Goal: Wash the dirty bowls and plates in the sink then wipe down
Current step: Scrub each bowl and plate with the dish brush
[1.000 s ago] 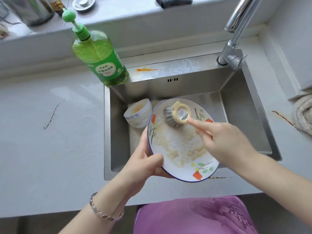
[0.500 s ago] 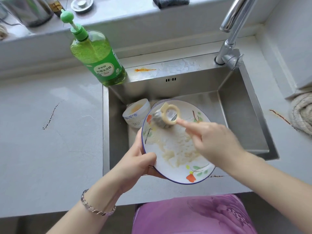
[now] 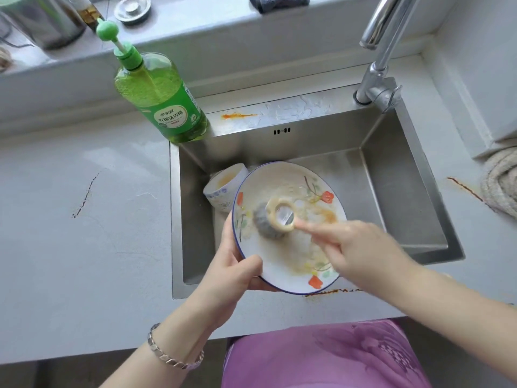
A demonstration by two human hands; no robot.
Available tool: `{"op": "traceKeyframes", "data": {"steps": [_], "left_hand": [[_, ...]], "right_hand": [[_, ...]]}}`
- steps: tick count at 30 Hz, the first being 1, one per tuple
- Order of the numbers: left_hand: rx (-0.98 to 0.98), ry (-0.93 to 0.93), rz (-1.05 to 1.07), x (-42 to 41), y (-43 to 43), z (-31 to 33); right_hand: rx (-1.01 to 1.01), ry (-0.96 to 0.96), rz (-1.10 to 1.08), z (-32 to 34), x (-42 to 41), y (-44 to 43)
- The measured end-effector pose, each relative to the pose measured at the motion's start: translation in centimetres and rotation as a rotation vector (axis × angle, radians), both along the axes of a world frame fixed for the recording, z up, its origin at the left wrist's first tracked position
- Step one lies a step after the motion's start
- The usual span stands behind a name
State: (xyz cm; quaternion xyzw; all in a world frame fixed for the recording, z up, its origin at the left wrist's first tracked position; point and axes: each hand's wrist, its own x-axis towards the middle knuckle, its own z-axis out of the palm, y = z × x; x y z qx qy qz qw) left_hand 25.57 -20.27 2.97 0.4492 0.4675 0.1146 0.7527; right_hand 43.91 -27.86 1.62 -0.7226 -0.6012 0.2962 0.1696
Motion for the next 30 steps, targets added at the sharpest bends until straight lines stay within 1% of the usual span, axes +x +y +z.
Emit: {"op": "traceKeyframes", "data": {"steps": [3, 4, 5, 7, 8, 9, 12, 13, 16, 17, 19, 20, 22, 24, 25, 27, 30], "left_hand": [[-0.003, -0.017, 0.037, -0.4, 0.0, 0.1], [0.004, -0.02, 0.061, -0.5, 0.2, 0.1], [0.015, -0.022, 0.081, -0.5, 0.4, 0.1], [0.035, -0.026, 0.101, -0.4, 0.6, -0.1], [0.047, -0.025, 0.102, -0.4, 0.8, -0.1], [0.06, -0.019, 0.099, -0.3, 0.9, -0.1], [0.079, -0.006, 0.087, -0.5, 1.3, 0.1], [0.078, -0.01, 0.085, -0.5, 1.3, 0.2], [0.067, -0.034, 0.076, -0.5, 1.1, 0.2], [0.065, -0.035, 0.067, -0.5, 1.0, 0.2], [0.058, -0.025, 0.021, -0.5, 0.7, 0.3], [0.049, -0.019, -0.009, -0.5, 0.6, 0.3], [0.021, -0.02, -0.035, -0.3, 0.4, 0.3], [0.012, -0.038, 0.004, -0.2, 0.6, 0.2], [0.021, -0.044, 0.032, -0.3, 0.8, 0.2], [0.051, -0.029, 0.087, -0.9, 1.5, 0.2], [0.068, 0.021, 0.137, -1.9, 2.2, 0.1]], "right_hand": [[-0.146, -0.198, -0.139, 0.3, 2.9, 0.6], [-0.167, -0.208, -0.135, 0.5, 2.7, 0.0], [-0.171, -0.156, -0.095, 0.7, 1.8, -0.9], [-0.147, 0.01, -0.001, 1.2, -0.9, -2.1], [-0.131, 0.045, 0.018, 1.2, -1.3, -2.0], [-0.122, 0.041, 0.004, 0.9, -0.8, -1.5], [-0.123, -0.032, -0.148, -0.3, 1.2, -0.6], [-0.113, -0.023, -0.144, -0.2, 1.1, -0.9], [-0.009, 0.058, -0.002, 0.9, -1.2, -1.7], [0.0, 0.047, -0.013, 1.1, -1.2, -1.2], [-0.012, 0.006, -0.137, 0.8, 0.2, 0.6], [-0.006, -0.017, -0.165, 0.8, 0.6, 1.4], [0.052, 0.007, -0.102, 1.2, 0.1, 2.4], [0.044, 0.127, 0.0, 2.1, -1.8, 1.9], [0.031, 0.158, 0.049, 2.1, -2.4, 1.2], [-0.004, 0.173, 0.104, 1.6, -2.1, -0.8], [-0.063, 0.153, 0.116, 0.7, -0.5, -2.8]]}}
